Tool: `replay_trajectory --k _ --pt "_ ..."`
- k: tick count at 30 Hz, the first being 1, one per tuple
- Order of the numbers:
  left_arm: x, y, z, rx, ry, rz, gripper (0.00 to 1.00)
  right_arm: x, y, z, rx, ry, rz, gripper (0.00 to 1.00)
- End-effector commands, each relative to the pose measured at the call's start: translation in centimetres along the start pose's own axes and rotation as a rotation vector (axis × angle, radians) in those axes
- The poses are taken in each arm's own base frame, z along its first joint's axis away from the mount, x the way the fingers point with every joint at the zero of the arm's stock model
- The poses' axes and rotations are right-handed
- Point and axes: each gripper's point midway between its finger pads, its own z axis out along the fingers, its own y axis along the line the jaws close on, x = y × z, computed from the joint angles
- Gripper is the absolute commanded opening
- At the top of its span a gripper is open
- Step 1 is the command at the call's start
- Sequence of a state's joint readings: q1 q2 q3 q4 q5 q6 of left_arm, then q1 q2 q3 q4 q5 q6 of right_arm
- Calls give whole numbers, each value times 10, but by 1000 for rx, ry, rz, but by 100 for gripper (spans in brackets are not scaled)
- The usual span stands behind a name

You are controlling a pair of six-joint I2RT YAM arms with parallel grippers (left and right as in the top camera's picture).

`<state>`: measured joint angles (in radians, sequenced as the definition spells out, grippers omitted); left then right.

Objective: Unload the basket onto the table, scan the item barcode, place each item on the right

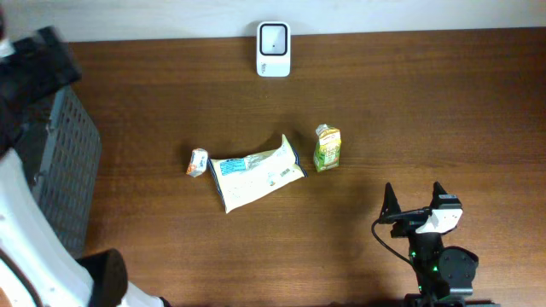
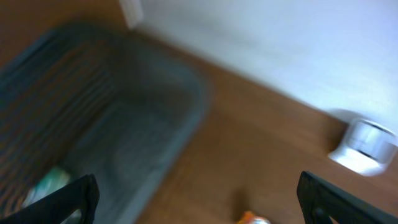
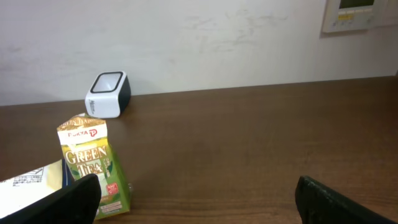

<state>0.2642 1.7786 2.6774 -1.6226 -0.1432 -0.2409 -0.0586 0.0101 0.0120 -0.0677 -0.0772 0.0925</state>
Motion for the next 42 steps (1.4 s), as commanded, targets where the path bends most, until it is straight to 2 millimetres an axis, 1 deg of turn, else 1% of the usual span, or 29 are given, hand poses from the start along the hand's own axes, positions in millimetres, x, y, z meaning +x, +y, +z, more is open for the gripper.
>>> replay_trajectory --k 1,2,3,4,5,6,7,8,10,11,12,14,15,16,17,18,21,22,24,25,26,27,28,31,33,35,38,40,42 --pt "24 97 55 -343 141 -295 100 2 -2 0 9 0 -6 99" --pt "37 120 65 -405 185 -359 100 2 -2 0 9 1 -7 99" --pt "52 138 81 -449 243 -389 100 2 -2 0 9 1 -7 99" --pt "71 157 103 -491 301 -413 98 2 -2 0 9 1 -7 99" --pt "84 170 120 -514 330 -429 97 2 -2 0 9 1 -7 99" --pt "117 199 152 -562 385 -471 92 2 -2 0 9 1 -7 99" --pt "136 212 167 -578 411 -472 89 2 -2 0 9 1 -6 99" --pt "156 227 184 -578 443 -421 85 2 -2 0 9 1 -6 99" --pt "177 241 200 -572 471 -357 84 2 -2 0 9 0 -7 99" --pt "190 253 209 -573 477 -326 84 2 -2 0 9 1 -7 99" --pt "195 262 212 -579 470 -329 85 2 -2 0 9 1 -7 99" --pt "201 280 212 -601 458 -356 86 2 -2 0 9 1 -7 99" --pt "201 288 213 -598 463 -318 86 2 -2 0 9 1 -7 99" --pt "202 293 216 -596 465 -297 84 2 -2 0 9 1 -6 99" --pt "207 298 221 -599 478 -297 84 2 -2 0 9 1 -7 99" --pt "216 301 230 -591 509 -271 76 2 -2 0 9 1 -7 99" --pt "241 304 250 -579 590 -255 73 2 -2 0 9 1 -7 99" --pt "247 306 254 -582 609 -251 70 2 -2 0 9 1 -6 99" --pt "251 308 256 -586 617 -253 61 2 -2 0 9 0 -6 99" --pt "253 311 257 -600 624 -249 60 2 -2 0 9 1 -6 99" --pt "259 316 258 -619 639 -247 61 2 -2 0 9 1 -7 99" --pt "266 320 261 -621 658 -255 60 2 -2 0 9 1 -6 99" --pt "267 321 262 -622 657 -257 59 2 -2 0 9 1 -7 99" --pt "263 323 265 -625 633 -258 51 2 -2 0 9 1 -7 99" --pt "257 326 268 -629 604 -259 50 2 -2 0 9 1 -7 99" --pt "256 326 269 -630 598 -259 48 2 -2 0 9 1 -7 99" --pt "254 327 271 -630 585 -260 50 2 -2 0 9 1 -6 99" --pt "259 327 276 -622 594 -262 51 2 -2 0 9 1 -7 99" --pt "272 327 284 -617 632 -261 48 2 -2 0 9 1 -6 99"
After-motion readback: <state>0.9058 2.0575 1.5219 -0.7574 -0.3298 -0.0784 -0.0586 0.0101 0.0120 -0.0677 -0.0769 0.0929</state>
